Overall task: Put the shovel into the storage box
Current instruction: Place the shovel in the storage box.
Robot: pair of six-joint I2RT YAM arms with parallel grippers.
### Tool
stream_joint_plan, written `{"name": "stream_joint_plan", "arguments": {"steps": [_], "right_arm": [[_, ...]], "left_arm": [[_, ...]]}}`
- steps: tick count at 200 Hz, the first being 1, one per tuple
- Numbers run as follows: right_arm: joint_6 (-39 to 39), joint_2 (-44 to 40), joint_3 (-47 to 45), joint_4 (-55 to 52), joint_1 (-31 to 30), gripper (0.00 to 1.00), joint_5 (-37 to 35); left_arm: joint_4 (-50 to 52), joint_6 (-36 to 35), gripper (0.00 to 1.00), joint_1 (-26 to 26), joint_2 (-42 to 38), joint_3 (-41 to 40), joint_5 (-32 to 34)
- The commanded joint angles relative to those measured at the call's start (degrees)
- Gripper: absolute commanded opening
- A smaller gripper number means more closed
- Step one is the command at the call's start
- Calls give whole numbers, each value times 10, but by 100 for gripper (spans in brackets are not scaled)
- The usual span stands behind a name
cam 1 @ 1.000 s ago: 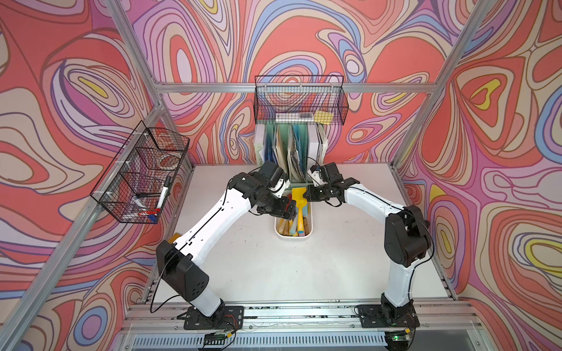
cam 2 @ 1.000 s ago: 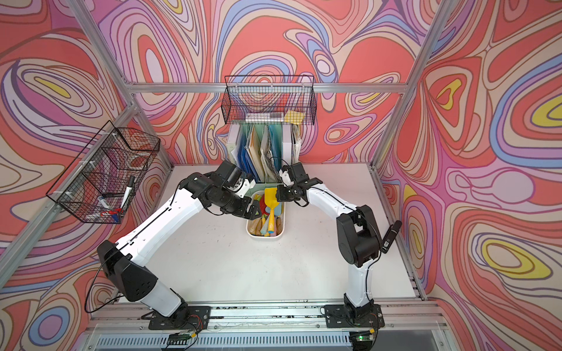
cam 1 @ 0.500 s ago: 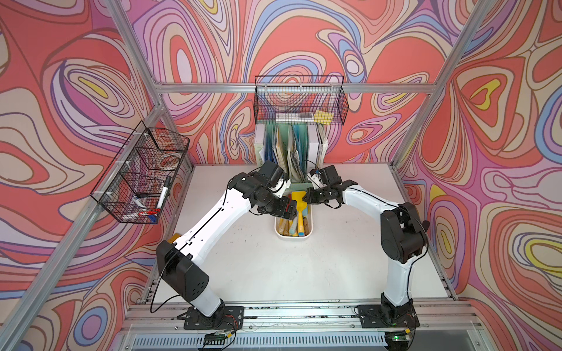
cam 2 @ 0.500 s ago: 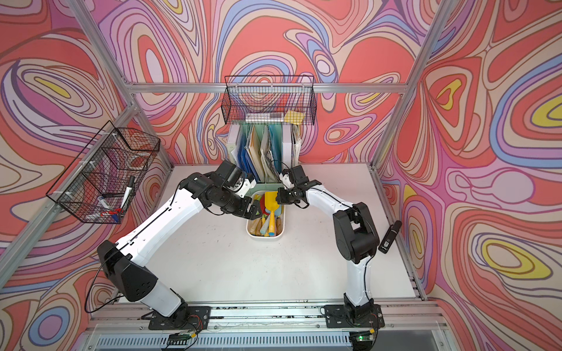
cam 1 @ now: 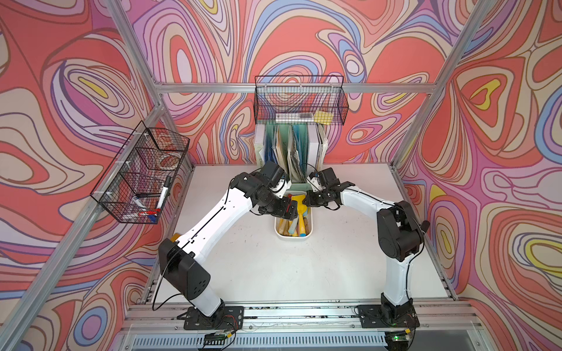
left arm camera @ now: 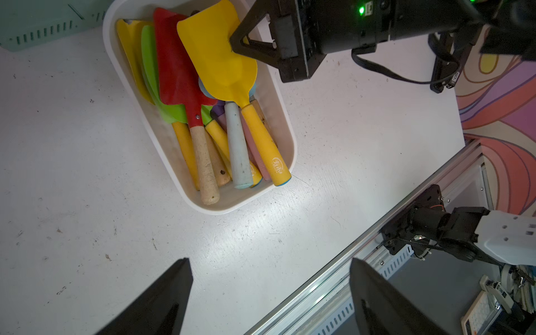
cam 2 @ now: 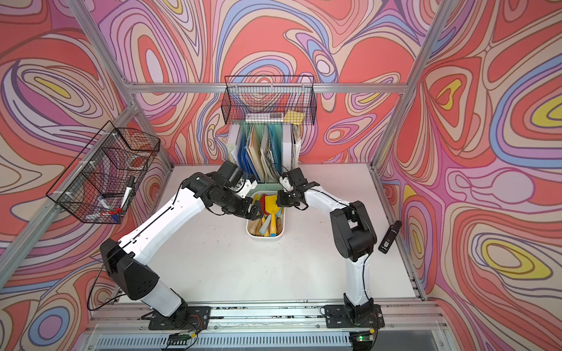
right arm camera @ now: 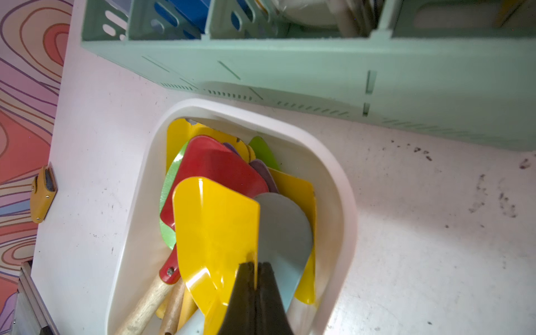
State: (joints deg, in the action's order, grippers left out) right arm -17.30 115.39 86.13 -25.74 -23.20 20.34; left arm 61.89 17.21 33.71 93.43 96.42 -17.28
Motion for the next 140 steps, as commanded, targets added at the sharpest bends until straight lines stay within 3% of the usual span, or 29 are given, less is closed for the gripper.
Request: {"name": "stream_joint_plan", "arguments": {"steps": [1,129,140], "right_arm": [[25,17,4,-25,6,0,-31],[34,46,36,-42,8,0,-42],[33,48,37,-42,8,4,-42]], "left_arm": [[14,-13,91,2,7,14,-9],[20,-13,90,2,14,15,-4],[20,-13,90,2,13,14,-4]]}}
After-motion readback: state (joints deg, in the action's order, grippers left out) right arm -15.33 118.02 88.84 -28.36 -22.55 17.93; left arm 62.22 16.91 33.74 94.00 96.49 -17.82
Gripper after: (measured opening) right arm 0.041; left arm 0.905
